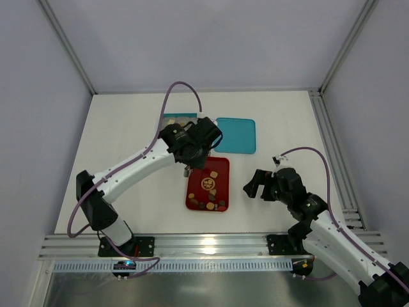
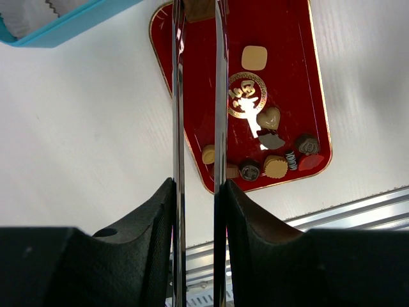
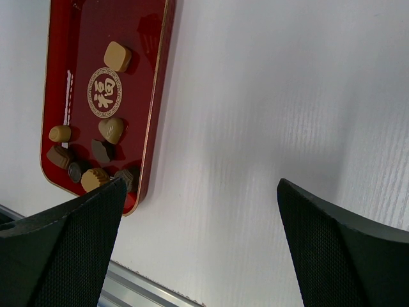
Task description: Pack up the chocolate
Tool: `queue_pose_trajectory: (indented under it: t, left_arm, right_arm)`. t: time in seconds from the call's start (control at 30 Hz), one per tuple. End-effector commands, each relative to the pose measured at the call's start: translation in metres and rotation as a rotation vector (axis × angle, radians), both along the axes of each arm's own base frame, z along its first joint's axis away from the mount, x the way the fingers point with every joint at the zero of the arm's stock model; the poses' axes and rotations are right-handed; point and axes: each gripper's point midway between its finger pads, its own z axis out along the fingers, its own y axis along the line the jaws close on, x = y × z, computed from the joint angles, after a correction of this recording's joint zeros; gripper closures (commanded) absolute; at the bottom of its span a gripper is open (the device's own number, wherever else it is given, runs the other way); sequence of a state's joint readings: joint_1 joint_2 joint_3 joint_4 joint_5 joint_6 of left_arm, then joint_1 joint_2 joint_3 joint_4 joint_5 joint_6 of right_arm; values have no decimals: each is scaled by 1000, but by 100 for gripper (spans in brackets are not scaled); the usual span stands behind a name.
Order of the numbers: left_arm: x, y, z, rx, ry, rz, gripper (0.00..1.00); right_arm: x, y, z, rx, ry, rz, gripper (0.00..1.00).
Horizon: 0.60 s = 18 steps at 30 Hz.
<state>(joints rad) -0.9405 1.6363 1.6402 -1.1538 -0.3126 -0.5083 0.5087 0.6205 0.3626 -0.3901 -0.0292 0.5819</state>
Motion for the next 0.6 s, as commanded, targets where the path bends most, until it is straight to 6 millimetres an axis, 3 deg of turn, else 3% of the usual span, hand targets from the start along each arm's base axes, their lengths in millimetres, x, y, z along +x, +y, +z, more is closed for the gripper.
queue_pose_trajectory:
  t: [0.0,0.3,0.57]
  left_arm:
    - [15,14,38,-49,-93,33,66]
    - [52,41,48,-49,-115,100,65]
    - [79,48,34,-30,-88,115,65]
  right_arm:
    - [2,3,4,15,-15,5,0]
    - [2,4,2,11,-9,9,0]
    - [3,4,2,9,-8,8,0]
